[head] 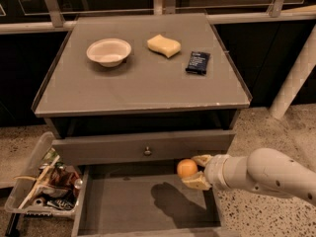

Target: Place orange into middle drawer

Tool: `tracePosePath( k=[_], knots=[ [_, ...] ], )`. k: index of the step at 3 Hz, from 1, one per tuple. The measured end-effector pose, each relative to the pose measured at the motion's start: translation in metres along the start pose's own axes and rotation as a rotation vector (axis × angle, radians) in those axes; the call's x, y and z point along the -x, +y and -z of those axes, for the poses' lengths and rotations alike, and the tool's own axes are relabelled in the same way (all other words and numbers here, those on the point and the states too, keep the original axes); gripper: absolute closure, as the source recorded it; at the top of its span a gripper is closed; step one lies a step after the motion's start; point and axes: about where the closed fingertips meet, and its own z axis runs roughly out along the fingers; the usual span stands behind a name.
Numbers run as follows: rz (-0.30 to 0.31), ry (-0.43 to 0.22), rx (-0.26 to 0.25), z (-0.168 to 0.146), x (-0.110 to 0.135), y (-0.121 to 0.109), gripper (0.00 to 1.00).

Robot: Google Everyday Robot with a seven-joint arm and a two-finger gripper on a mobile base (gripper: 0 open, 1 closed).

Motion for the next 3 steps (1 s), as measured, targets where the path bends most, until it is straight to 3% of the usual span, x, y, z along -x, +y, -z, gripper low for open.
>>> tracePosePath(
  k=[1, 2, 3],
  knots=[
    [-0.019, -0.051, 0.066, -0.041, -0.021, 0.011, 1.0],
    [-0.006, -0.085, 0.094, -0.074, -0.037, 0.021, 1.0],
    [0.024, -0.075, 0.098, -0.105, -0.056, 0.032, 1.0]
  ],
)
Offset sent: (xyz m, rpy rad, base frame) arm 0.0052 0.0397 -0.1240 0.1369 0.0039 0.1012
